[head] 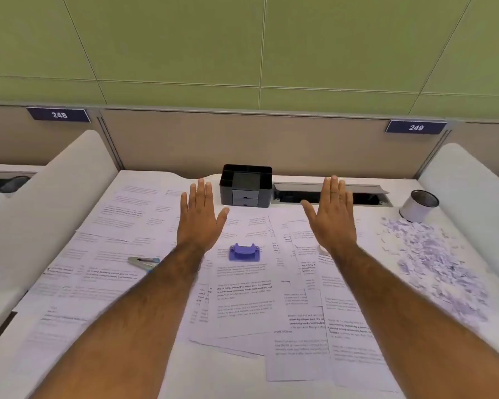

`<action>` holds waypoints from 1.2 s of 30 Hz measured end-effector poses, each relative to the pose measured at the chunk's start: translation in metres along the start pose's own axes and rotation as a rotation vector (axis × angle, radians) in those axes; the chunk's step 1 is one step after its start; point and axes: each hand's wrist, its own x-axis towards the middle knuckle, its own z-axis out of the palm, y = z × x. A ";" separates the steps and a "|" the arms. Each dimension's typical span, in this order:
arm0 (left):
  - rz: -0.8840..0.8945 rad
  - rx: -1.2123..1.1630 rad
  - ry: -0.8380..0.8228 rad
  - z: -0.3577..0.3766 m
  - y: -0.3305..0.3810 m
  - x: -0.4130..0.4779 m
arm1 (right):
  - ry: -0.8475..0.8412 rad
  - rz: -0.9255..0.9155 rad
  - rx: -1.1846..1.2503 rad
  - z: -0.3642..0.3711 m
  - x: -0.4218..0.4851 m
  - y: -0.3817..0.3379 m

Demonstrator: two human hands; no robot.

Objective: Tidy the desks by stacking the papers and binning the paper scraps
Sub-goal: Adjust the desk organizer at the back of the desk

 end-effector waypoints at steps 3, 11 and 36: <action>-0.035 0.014 -0.081 0.019 0.005 -0.016 | -0.090 0.046 -0.009 0.023 -0.018 0.004; -0.071 0.000 -0.326 0.093 0.003 -0.105 | -0.320 0.030 0.028 0.084 -0.093 0.023; -0.094 -0.072 -0.420 0.150 0.003 -0.188 | -0.471 -0.061 0.071 0.143 -0.186 0.054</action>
